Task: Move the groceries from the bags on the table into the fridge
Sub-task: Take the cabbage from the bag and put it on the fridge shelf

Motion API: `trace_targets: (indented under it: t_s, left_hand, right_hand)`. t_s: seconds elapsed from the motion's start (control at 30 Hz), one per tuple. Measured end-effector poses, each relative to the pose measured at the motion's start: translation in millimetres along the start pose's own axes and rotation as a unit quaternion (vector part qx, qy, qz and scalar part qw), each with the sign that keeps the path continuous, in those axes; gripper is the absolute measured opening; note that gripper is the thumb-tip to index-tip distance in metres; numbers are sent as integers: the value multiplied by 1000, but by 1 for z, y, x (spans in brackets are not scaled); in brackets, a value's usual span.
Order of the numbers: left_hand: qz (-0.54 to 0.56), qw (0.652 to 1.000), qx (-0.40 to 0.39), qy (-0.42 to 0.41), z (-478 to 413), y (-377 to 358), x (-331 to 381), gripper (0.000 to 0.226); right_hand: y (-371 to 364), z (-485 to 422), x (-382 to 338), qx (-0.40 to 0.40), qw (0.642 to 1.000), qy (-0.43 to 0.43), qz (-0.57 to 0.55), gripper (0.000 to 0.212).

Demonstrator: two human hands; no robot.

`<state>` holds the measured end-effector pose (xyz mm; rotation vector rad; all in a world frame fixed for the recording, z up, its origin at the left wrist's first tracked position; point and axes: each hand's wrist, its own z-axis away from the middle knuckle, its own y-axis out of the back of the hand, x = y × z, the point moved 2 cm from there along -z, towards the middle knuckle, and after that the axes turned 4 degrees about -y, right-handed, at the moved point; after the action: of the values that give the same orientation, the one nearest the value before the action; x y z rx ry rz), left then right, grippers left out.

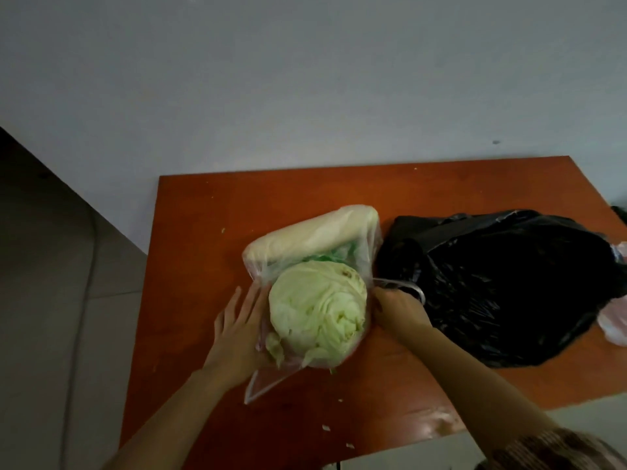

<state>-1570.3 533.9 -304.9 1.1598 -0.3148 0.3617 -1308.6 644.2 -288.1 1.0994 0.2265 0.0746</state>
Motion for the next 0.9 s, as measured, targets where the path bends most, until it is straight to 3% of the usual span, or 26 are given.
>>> trace_targets:
  t_s: [0.1,0.2,0.3,0.33,0.37,0.43,0.53,0.7,0.9]
  left_hand:
    - [-19,1000,-5,-8,-3,4,-7,126]
    - [61,998,-15,8,7,25,-6,92]
    - [97,988,114,23,20,54,2,43]
    - [90,981,172,12,23,60,8,36]
    - [68,973,219,-15,26,65,16,35]
    - [51,963,249,-87,26,70,34,41]
    - [160,966,180,-98,16,66,49,36]
    - [320,944,81,21,-5,53,42,32]
    - [335,941,-29,16,-8,50,61,58]
  right_hand:
    - [20,-6,-10,-52,998,-9,19,28]
    - [57,8,-24,-64,998,-4,27,24]
    - [94,30,-47,84,994,3,-75,27]
    - [102,36,-60,97,988,15,-116,23]
    - [106,40,-74,79,987,28,-134,26]
    - [93,42,-96,1,995,31,-95,60]
    - [66,44,-108,-38,999,17,-31,91]
    - [57,62,-88,10,995,33,-99,88]
    - [44,98,-46,24,970,-3,-244,91]
